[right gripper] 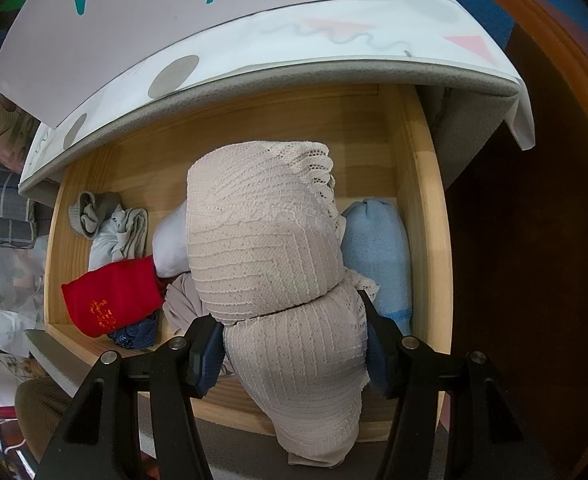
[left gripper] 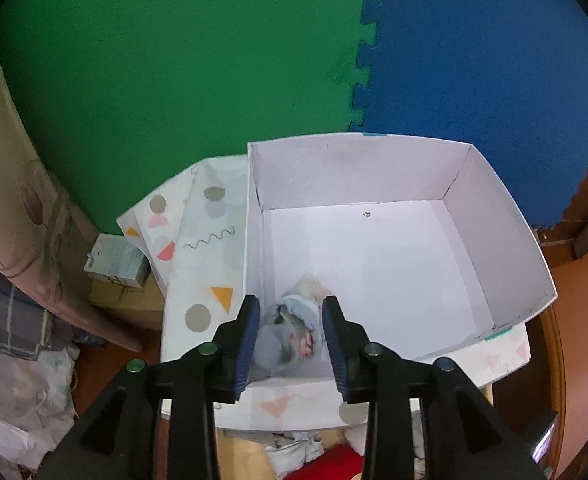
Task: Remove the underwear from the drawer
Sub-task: 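Open the left tool to release it and move back to the drawer, then lift the beige knit underwear with the right tool and lower it into the white box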
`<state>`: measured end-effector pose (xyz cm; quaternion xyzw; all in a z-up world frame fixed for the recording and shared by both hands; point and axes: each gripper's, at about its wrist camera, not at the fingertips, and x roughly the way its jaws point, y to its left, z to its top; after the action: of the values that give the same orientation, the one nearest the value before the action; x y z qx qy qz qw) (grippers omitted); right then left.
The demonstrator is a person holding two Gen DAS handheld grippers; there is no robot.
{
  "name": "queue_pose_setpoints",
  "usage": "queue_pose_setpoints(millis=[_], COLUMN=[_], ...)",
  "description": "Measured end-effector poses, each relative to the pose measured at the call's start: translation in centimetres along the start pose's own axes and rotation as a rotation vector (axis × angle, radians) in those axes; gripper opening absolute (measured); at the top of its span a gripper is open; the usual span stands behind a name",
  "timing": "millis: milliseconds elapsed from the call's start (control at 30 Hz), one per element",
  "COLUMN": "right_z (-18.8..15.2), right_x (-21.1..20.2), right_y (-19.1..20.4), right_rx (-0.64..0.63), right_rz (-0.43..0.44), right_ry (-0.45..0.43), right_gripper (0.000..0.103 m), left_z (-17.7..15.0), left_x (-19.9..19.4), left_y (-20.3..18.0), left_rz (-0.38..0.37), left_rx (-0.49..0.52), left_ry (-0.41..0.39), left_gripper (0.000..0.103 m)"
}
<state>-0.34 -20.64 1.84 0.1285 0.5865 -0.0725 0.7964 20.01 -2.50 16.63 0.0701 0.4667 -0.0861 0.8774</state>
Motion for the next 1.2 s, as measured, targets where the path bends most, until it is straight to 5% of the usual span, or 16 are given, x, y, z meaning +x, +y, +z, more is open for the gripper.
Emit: queue_pose_setpoints(millis=[467,567,833,1200], right_z=[-0.1,-0.2,0.4,0.6], right_x=[-0.9,-1.6,-3.3,-7.8], right_y=[0.5,0.3,1.6,2.7], right_rx=[-0.014,-0.019,-0.061,-0.102], right_rz=[0.011,0.022,-0.024,-0.021], right_ry=[-0.059,-0.085,-0.123,-0.184], right_gripper=[0.055,0.055,0.055,0.054], left_z=[-6.3,-9.0,-16.8,-22.1], left_x=[-7.4,-7.7,-3.1,2.1], left_y=[4.5,6.1,6.6,4.5], left_rz=[0.051,0.078,0.073,0.125], left_rx=[0.061,0.039,-0.007,-0.029], left_ry=[-0.068,-0.086,0.019,0.081], left_gripper=[0.034,0.044,0.045,0.045])
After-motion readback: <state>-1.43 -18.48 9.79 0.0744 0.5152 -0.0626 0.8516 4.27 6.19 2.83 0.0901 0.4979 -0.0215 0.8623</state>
